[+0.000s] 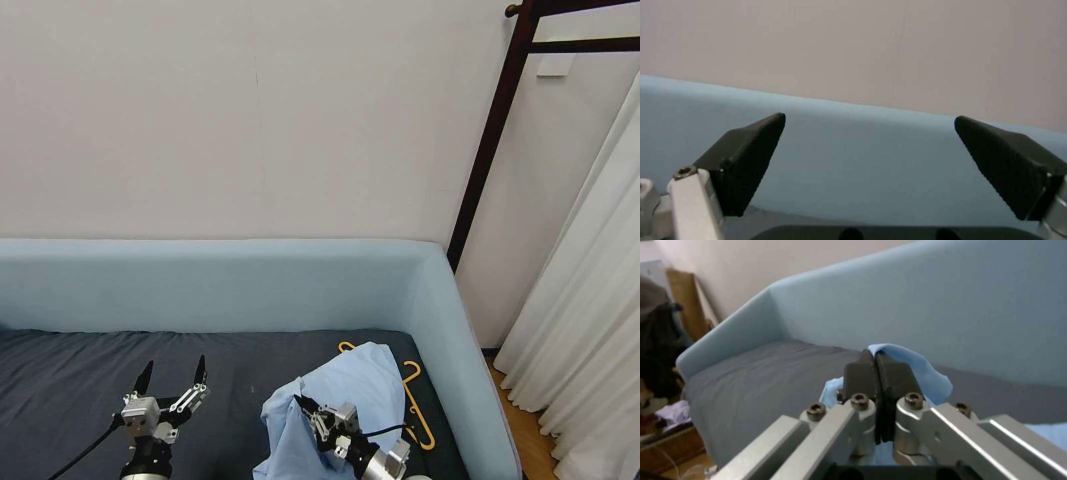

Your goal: Pick up the clothes from the sofa and hang them on the clothes hanger.

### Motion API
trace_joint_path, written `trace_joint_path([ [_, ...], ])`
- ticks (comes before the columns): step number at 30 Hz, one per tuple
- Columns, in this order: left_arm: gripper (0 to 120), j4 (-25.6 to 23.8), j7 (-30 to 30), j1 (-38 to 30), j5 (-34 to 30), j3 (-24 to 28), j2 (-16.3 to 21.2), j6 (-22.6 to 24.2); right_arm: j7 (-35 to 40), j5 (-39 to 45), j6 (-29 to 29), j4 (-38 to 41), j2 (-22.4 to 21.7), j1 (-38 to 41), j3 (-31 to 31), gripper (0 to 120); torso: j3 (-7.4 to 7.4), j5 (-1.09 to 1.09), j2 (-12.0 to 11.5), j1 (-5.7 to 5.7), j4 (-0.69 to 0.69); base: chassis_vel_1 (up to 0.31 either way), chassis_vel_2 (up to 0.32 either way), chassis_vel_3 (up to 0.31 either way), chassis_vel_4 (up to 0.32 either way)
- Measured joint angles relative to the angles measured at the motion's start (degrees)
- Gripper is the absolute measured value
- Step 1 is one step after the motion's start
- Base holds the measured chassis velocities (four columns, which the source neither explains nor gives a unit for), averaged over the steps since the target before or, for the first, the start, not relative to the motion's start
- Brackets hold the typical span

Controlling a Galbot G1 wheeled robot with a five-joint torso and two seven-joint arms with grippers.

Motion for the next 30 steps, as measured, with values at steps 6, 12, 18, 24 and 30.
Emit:
trace_joint_path([
  [6, 100, 0.02, 0.04, 0.33, 0.04, -0.87, -0.15, -0.13, 11.93, 8.72, -2.32, 6.56, 0.45, -2.91, -1.87, 25, 0.0, 0.0, 0.0, 0.0, -0.01, 0.0, 0.0, 0.0, 0.0],
  [12, 100, -0.03, 0.11, -0.03, 0.21, -0.69, -0.67, -0.13, 28.97, 9.01, -5.73, 14.94, 0.17, -3.97, 0.55, 43, 0.0, 0.0, 0.0, 0.0, 0.0, 0.0, 0.0, 0.0, 0.0],
  [18, 100, 0.92, 0.22, -2.13, 0.34, -0.31, -0.59, 0.21, 32.82, 7.73, -6.4, 16.64, -1.37, -6.26, 4.26, 67, 0.0, 0.0, 0.0, 0.0, 0.0, 0.0, 0.0, 0.0, 0.0],
  [24, 100, 1.45, 1.0, -3.39, -0.3, -0.18, -0.54, 1.03, 45.47, 18.19, -20.37, 16.86, -3.64, -8.23, 7.04, 89, 0.0, 0.0, 0.0, 0.01, -0.01, 0.0, 0.0, 0.0, 0.0],
  [30, 100, 1.82, 1.07, -4.25, -1.62, -1.07, 0.4, 1.46, 47.93, 23.84, -28.11, 15.26, -3.98, -9.71, 8.12, 100, 0.01, 0.01, 0.0, 0.01, -0.01, 0.0, 0.0, 0.0, 0.0],
])
